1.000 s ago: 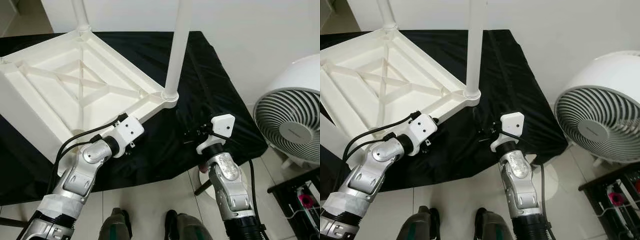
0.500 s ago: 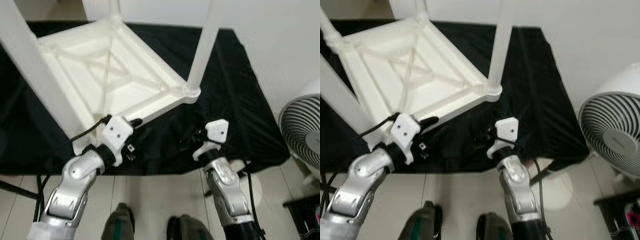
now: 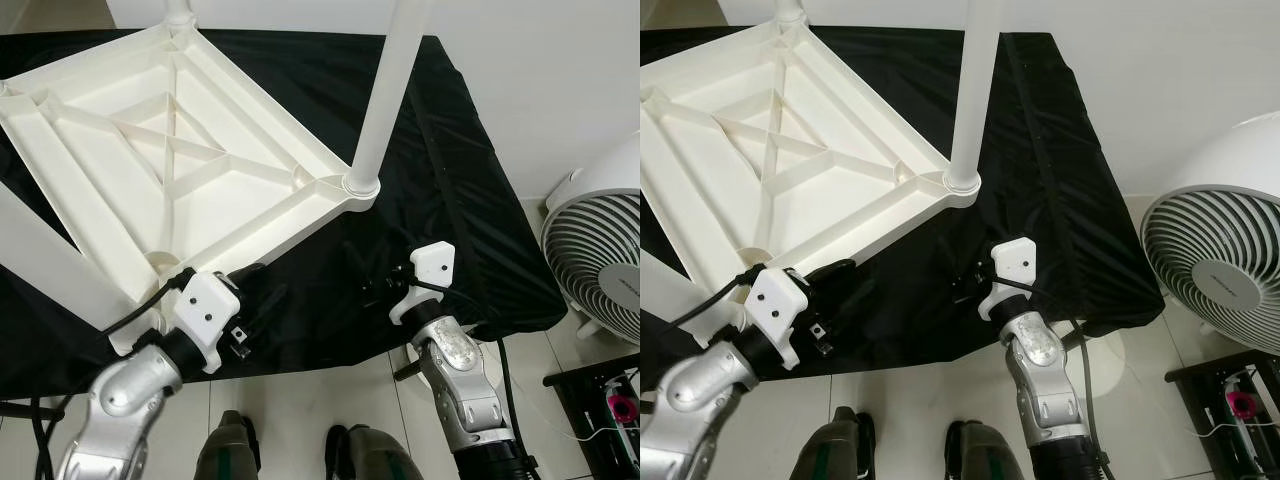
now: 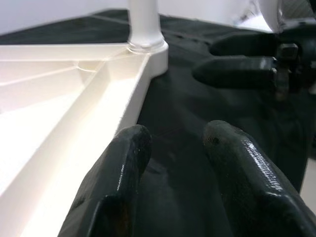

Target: Building children table

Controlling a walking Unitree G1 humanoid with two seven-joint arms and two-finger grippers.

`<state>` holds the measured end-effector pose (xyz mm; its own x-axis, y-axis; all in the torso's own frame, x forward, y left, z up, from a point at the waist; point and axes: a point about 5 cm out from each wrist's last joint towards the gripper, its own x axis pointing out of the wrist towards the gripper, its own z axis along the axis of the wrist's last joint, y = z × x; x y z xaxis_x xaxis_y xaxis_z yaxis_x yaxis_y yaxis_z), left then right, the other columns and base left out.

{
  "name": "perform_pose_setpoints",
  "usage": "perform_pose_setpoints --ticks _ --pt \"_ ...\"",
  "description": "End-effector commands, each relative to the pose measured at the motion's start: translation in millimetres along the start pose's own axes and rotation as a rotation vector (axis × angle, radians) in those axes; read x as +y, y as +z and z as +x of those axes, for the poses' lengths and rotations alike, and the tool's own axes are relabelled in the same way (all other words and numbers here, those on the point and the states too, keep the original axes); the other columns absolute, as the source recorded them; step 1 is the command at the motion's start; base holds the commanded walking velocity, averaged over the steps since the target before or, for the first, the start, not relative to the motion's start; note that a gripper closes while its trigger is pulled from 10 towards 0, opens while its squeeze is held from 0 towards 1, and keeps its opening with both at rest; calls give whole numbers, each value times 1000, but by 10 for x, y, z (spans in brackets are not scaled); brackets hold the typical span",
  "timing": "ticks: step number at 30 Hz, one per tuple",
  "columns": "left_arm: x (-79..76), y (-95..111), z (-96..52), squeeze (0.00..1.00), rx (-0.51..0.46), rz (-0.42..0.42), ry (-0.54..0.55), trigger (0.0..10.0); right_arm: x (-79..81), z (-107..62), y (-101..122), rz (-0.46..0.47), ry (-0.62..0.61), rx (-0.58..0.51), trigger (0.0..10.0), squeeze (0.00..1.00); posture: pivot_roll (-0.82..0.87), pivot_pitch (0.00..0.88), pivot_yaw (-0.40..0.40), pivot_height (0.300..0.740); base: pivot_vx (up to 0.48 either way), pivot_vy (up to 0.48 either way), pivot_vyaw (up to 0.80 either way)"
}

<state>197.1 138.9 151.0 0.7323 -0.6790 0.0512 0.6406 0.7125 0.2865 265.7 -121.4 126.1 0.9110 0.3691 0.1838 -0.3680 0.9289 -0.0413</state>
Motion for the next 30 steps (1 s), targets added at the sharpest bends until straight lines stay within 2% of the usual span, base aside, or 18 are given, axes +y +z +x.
perform_pose_setpoints --ticks 1,2,3,5,6,10,13,14,15,16,17,18,23,26,27,30 --pt "110 -16 -69 0 -4 34 270 10000 -51 -20 -37 -6 -9 13 10000 0 85 135 -49 740 0 0 0" --pt "93 -45 -136 0 9 99 321 10000 -85 -3 -55 -14 -9 19 10000 0 94 138 -56 740 0 0 0" --pt "93 -45 -136 0 9 99 321 10000 -85 -3 -55 -14 -9 19 10000 0 94 138 -56 740 0 0 0" --pt "70 -119 -253 0 44 139 387 10000 -134 30 -81 -29 -5 28 10000 0 102 140 -61 740 0 0 0" --pt "53 -148 -293 0 55 106 382 10000 -146 42 -90 -34 -1 30 10000 0 114 140 -70 740 0 0 0" --pt "50 -157 -361 0 69 119 343 10000 -175 63 -109 -43 2 37 10000 0 127 140 -77 740 0 0 0" --pt "138 -208 -508 0 117 155 313 10000 -210 96 -133 -54 11 45 10000 0 144 139 -86 740 0 0 0" --pt "263 -219 -618 0 146 179 346 10000 -238 122 -155 -59 15 51 10000 0 160 137 -93 740 0 0 0" --pt "263 -219 -618 0 146 179 346 10000 -238 122 -155 -59 15 51 10000 0 160 137 -93 740 0 0 0" --pt "370 -211 -706 0 164 215 389 10000 -260 142 -176 -65 17 58 10000 0 173 135 -100 740 0 0 0" --pt "370 -211 -706 0 164 215 389 10000 -260 142 -176 -65 17 58 10000 0 173 135 -100 740 0 0 0" --pt "443 -197 -769 0 170 245 432 10000 -274 156 -194 -67 18 62 10000 0 173 135 -100 740 0 0 0" --pt "524 -199 -909 0 190 286 499 10000 -271 188 -234 -62 26 70 10000 0 196 136 -130 740 0 0 0" --pt "687 -191 -1281 0 247 337 666 10000 -209 258 -297 -53 68 90 10000 0 220 137 -158 740 0 0 0" --pt "687 -175 -1331 0 250 339 679 10000 -196 280 -309 -55 81 92 10000 0 229 137 -166 740 0 0 0" --pt "634 -168 -1328 0 249 323 662 10000 -187 315 -320 -57 96 92 10000 0 239 138 -169 740 0 0 0"
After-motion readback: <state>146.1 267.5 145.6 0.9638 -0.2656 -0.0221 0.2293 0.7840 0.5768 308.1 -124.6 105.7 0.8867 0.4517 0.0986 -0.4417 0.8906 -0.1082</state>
